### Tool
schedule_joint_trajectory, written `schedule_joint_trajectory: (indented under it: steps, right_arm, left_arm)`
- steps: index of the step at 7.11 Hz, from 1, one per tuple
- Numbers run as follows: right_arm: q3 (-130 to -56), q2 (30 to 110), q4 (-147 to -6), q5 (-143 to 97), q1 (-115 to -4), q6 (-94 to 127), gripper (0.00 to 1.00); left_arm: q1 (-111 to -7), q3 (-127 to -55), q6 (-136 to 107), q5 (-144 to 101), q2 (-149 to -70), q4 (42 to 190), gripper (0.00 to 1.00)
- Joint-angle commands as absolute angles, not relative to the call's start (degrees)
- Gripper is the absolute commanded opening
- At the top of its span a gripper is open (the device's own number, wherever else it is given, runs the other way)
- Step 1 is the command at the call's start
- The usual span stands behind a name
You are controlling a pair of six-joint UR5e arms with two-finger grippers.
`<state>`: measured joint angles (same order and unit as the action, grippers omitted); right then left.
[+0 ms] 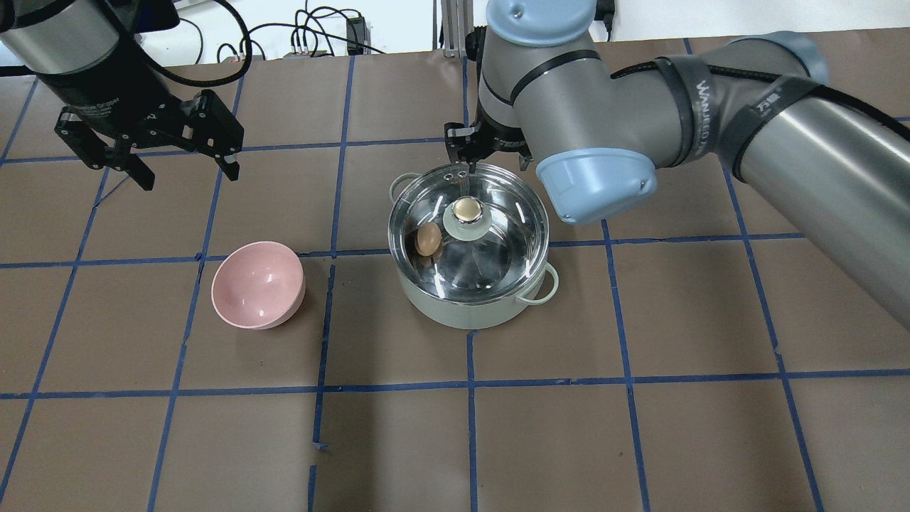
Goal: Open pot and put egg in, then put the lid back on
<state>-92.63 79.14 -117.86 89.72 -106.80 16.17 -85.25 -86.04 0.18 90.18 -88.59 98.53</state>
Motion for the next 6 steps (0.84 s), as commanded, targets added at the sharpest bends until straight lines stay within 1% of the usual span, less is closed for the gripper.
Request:
schedule_joint_trajectory:
  steps: [1,2,4,6]
  right_arm:
    - [-91.4,84.8,-113.6,89.6,-99.8,16.2,1.00]
    - [-91.2,87.0,-112.9,89.6,-96.2,16.1,1.00]
    - [-91.1,90.9,-103.3,89.7,-92.5,16.2,1.00]
    - [-90.8,91.3,-101.5,90.0,-92.0,16.1,1.00]
  left_arm:
    - [-85.3,-86.0,0.2,90.2,-88.6,98.5,1.00]
    - [-85.3,-86.0,0.2,90.1,-88.6,98.5,1.00]
    - [-85.3,-86.2,0.1,90.2,-88.6,98.4,1.00]
    - [-85.3,-86.3,0.1,90.2,-88.6,98.4,1.00]
